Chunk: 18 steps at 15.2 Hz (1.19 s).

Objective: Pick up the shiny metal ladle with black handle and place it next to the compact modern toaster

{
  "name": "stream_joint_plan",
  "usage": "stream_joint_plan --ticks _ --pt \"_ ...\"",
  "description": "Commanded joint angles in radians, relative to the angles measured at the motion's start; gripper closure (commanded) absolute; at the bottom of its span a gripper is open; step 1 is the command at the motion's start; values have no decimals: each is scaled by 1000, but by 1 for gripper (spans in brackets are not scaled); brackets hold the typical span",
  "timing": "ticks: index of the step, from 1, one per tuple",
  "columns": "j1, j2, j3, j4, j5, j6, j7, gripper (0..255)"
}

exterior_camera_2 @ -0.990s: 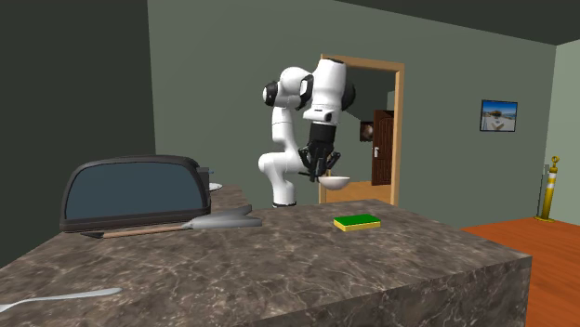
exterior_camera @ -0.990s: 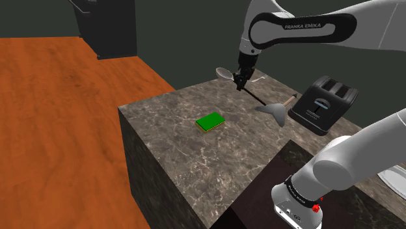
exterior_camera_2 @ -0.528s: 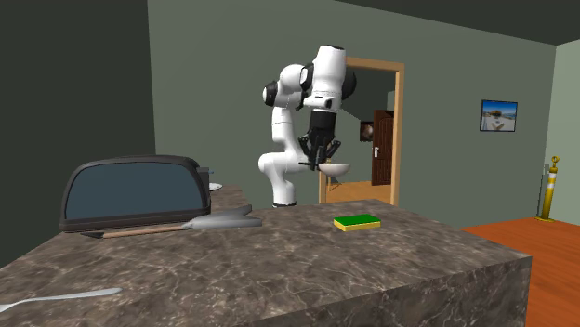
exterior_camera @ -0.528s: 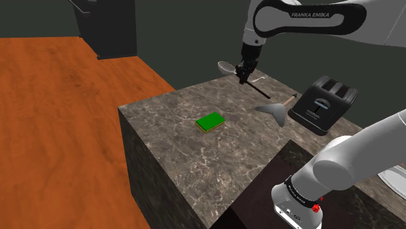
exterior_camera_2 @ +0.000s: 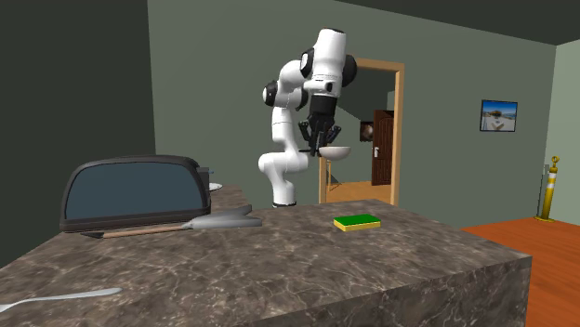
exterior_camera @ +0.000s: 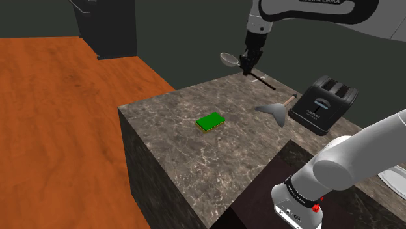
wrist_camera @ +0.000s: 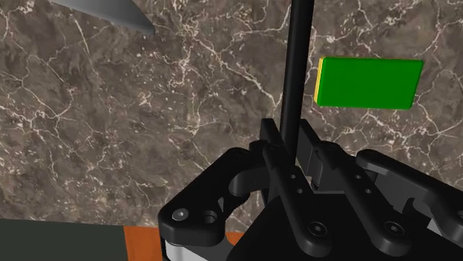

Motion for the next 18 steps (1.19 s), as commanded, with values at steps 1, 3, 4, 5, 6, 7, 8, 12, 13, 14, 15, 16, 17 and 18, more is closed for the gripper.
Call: stream_joint_plan --ticks 1,3,4,5,6,7,8,12,13,14,15,16,17,18 --pt "0 2 0 29 0 -27 -2 255" --pt "0 6 0 60 0 -54 -4 255" --pt "0 8 1 76 0 -68 -5 255" --pt "0 10 1 92 -1 -81 -6 255" --pt "0 13 1 108 -1 -95 -7 255" --pt "0 16 1 124 -1 -109 -8 255" --pt "0 19 1 141 -1 -122 -9 255" --pt "-6 -6 -7 153 -3 -158 -26 255" --pt "-11 -40 -17 119 -5 -156 -42 255" --pt "-16 -74 -27 86 -8 -156 -57 255" --pt "-21 -107 -37 54 -12 -156 -72 255" --pt "-26 -139 -47 24 -16 -156 -87 255" --pt "-31 -171 -58 -4 -21 -158 -103 255" --pt "-36 -202 -69 -32 -26 -160 -118 255"
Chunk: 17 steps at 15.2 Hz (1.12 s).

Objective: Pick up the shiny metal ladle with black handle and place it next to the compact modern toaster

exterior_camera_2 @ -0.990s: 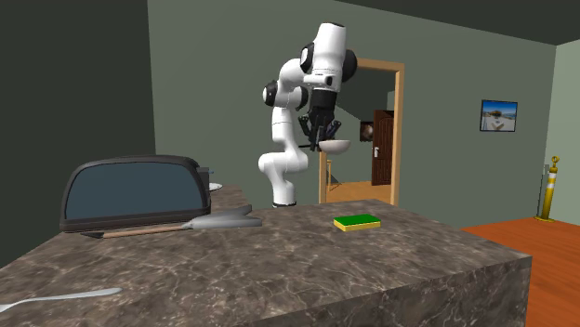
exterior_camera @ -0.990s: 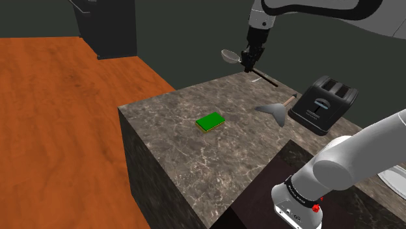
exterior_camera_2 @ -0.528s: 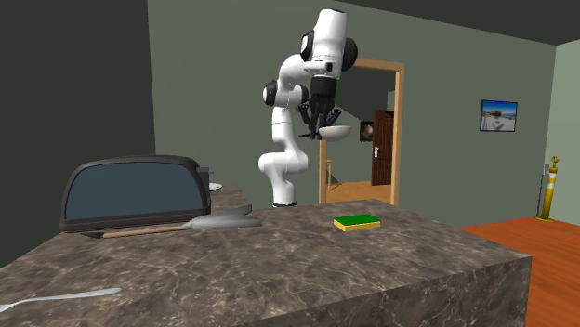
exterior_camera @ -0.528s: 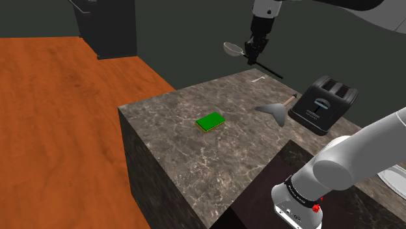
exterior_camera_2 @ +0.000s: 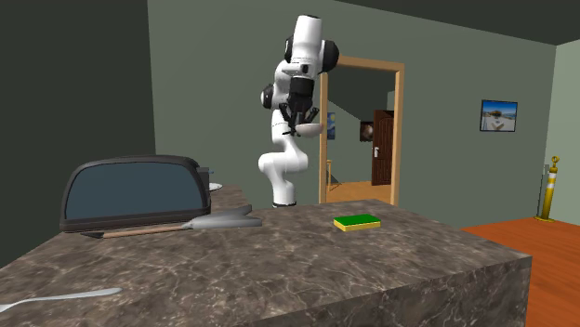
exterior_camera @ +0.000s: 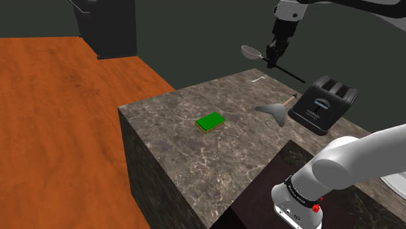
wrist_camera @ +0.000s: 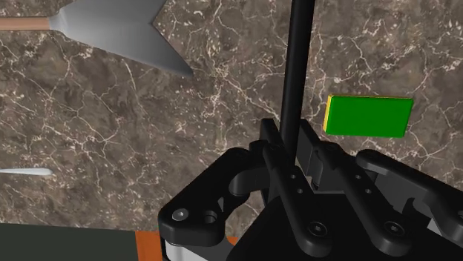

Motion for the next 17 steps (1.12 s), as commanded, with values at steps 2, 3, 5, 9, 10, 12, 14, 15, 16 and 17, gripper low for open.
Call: stream_joint_plan --ticks 2,3,5,9,10,12,14,15,16,17 --pt "-14 -91 -30 -77 -18 -10 -43 255" --pt "-19 -121 -42 -101 -25 -14 -60 255" --pt "-29 -180 -66 -144 -43 -25 -92 255" --pt "-53 -290 -118 -217 -87 -52 -161 255" --pt "-59 -316 -131 -232 -100 -60 -179 255" --pt "-73 -367 -159 -260 -127 -77 -215 255" --pt "-86 -415 -187 -282 -156 -94 -254 255" --pt "-94 -438 -202 -292 -172 -103 -273 255" --pt "-101 -460 -217 -301 -188 -112 -293 255" --pt "-108 -481 -233 -308 -205 -121 -314 255"
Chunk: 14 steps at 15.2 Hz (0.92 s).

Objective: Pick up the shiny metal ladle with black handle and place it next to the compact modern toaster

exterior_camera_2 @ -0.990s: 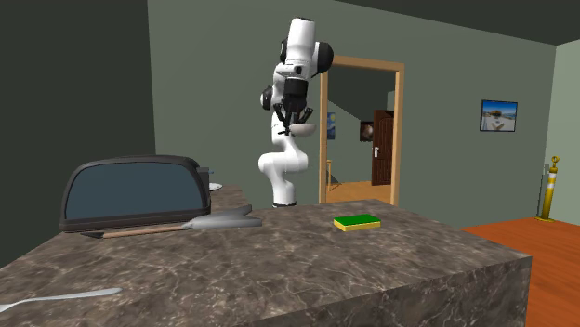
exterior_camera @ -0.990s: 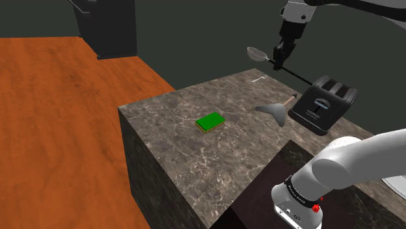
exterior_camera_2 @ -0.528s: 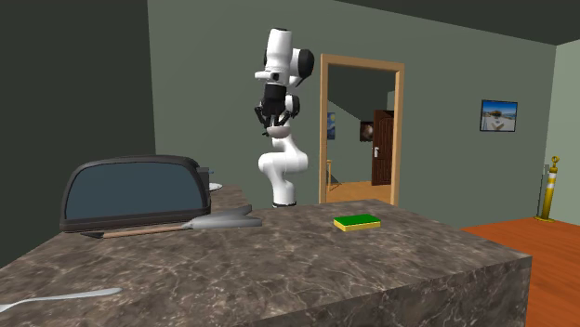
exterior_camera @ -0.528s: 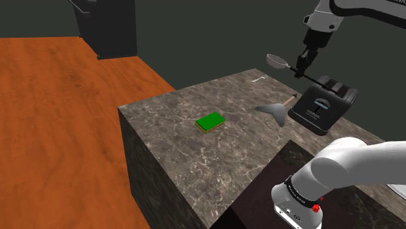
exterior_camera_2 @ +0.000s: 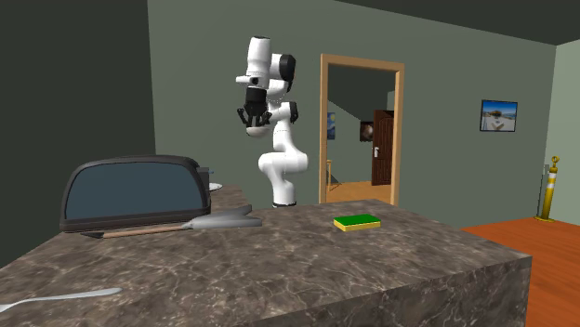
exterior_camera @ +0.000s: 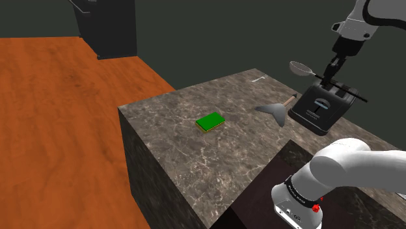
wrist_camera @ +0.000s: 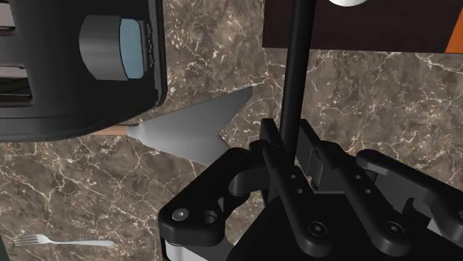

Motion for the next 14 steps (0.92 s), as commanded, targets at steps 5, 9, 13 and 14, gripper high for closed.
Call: stream_joint_plan --ticks 5,9,13,14 --pt "-44 -121 -98 -38 -110 -50 -128 255" --pt "-68 -174 -159 -36 -181 -79 -208 255" --pt "-74 -204 -172 -103 -193 -42 -197 255" --pt "-75 -211 -176 -120 -196 -33 -195 255"
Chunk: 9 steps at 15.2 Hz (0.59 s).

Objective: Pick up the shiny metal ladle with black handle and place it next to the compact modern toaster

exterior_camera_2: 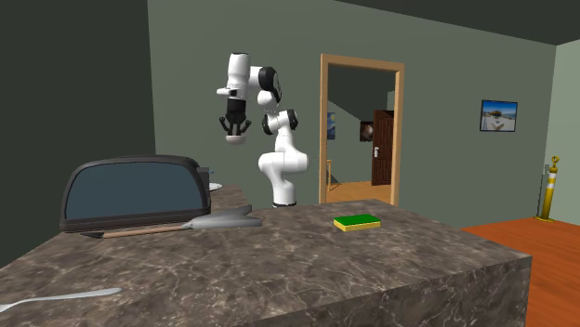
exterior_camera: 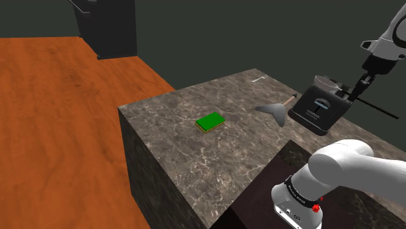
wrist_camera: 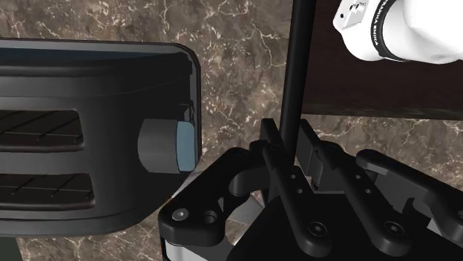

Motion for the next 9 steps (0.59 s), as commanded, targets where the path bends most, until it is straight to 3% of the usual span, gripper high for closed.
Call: stream_joint_plan --ticks 1,9 --pt "-3 -15 -7 -32 -6 17 4 255" --pt "-18 -66 -39 -157 -37 91 23 255"
